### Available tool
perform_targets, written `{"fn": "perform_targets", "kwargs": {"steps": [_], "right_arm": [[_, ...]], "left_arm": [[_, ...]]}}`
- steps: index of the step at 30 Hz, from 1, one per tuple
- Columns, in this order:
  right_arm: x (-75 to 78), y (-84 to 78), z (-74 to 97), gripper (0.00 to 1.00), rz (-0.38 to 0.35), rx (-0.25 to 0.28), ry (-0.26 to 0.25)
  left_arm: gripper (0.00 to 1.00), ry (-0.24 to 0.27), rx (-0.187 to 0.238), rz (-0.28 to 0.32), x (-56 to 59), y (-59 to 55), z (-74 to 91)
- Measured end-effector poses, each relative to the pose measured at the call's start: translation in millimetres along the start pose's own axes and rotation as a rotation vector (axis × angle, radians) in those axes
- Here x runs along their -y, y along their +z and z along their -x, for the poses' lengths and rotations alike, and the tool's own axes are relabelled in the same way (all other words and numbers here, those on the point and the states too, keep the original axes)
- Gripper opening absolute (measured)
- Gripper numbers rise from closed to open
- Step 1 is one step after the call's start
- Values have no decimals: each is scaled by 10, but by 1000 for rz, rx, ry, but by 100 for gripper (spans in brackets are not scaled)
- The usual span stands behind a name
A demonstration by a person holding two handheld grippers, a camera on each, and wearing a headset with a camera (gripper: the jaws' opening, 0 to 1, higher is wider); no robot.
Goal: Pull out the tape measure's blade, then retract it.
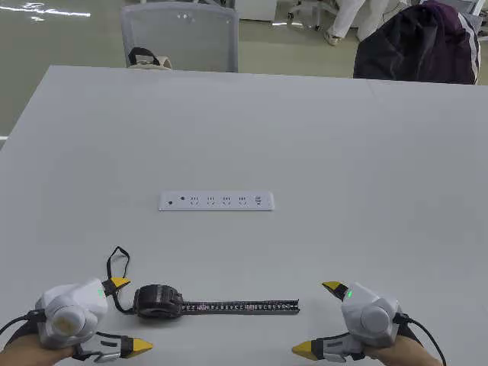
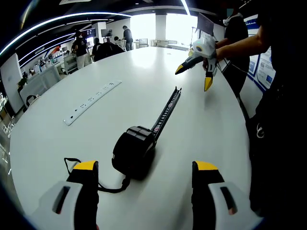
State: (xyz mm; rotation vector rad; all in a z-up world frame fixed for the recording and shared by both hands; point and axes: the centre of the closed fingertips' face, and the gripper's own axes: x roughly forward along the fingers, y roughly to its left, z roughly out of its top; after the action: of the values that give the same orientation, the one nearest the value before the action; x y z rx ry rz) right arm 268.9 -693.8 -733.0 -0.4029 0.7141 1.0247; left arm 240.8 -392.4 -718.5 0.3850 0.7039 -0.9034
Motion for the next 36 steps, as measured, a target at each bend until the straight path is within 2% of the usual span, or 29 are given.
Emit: {"fn": "perform_targets", "kwargs": {"steps": [8,13,20,28,36], "right_arm": [[-164,21,161,96,-46,42,-57],[-267,23,269,97,-74,64,-92],[-369,30,392,97,-97,95,-143],[-485,38,501,98,-113,118,-175],[-571,30,594,98,-132,132,-203]], "left_arm": [[90,61,45,66,129,-7,153],[93,110,71,98,190,-2,252],[99,151,105,138,305,22,346],[99,181,122,164,425,59,440],[99,236,134,182,522,79,536]]}}
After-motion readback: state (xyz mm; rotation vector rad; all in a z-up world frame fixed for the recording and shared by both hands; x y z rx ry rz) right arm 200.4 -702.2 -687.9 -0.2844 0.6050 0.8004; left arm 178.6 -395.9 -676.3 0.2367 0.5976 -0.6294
